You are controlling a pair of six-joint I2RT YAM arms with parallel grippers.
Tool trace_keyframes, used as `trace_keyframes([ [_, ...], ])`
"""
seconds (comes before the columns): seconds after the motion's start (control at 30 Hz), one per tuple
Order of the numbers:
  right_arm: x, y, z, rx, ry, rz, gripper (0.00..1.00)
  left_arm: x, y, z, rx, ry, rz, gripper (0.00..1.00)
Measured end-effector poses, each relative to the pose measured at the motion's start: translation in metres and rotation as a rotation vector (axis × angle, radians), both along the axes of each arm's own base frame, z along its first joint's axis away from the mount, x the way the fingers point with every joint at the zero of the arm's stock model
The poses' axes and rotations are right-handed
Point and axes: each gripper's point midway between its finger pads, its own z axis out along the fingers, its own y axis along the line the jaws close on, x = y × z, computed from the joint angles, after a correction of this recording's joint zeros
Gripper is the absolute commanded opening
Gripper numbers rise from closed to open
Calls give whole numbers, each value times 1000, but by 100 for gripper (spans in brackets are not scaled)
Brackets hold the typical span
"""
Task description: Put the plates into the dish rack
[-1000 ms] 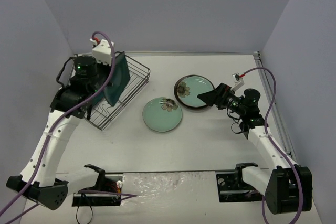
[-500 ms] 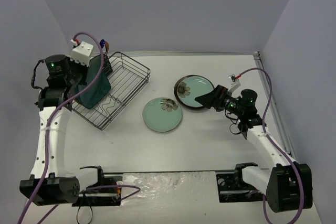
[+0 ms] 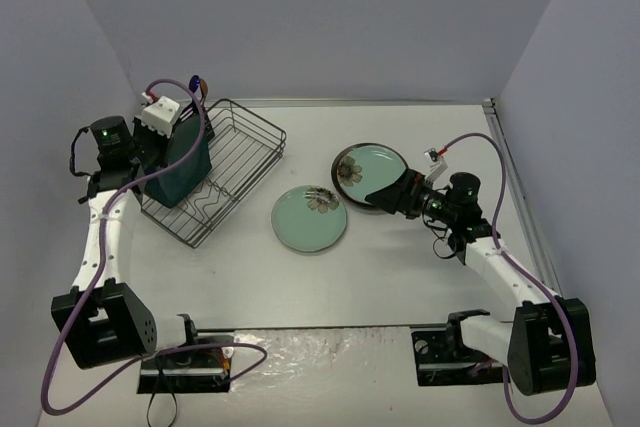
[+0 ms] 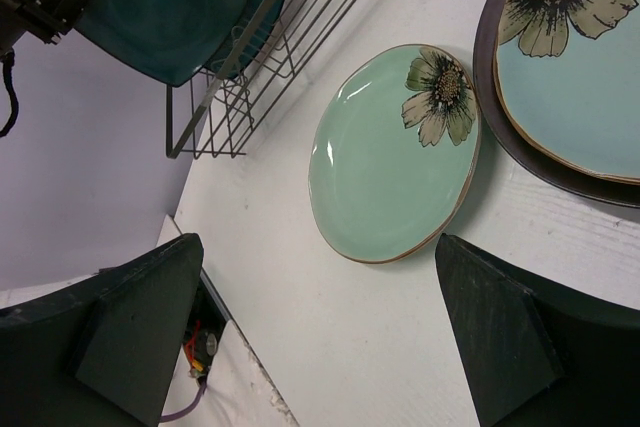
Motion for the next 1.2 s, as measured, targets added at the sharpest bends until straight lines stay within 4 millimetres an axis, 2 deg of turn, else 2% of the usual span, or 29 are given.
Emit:
trace_keyframes([
  [0.2, -1, 2, -5, 0, 19, 11, 98, 10, 2, 20, 31, -92, -14, 0],
  [0.37, 0, 3, -6, 1, 20, 13, 98, 12, 5, 24, 58, -118, -19, 0],
  [0.53, -2, 2, -10, 0, 29, 14, 98, 16, 4, 19, 68, -121, -34, 0],
  [0.77, -2, 2, -11, 2, 29, 13, 97, 17, 11, -12, 43, -109, -56, 0],
  [1.2, -3, 5, -18, 8, 46, 24, 96, 20, 9, -11, 32, -173, -88, 0],
])
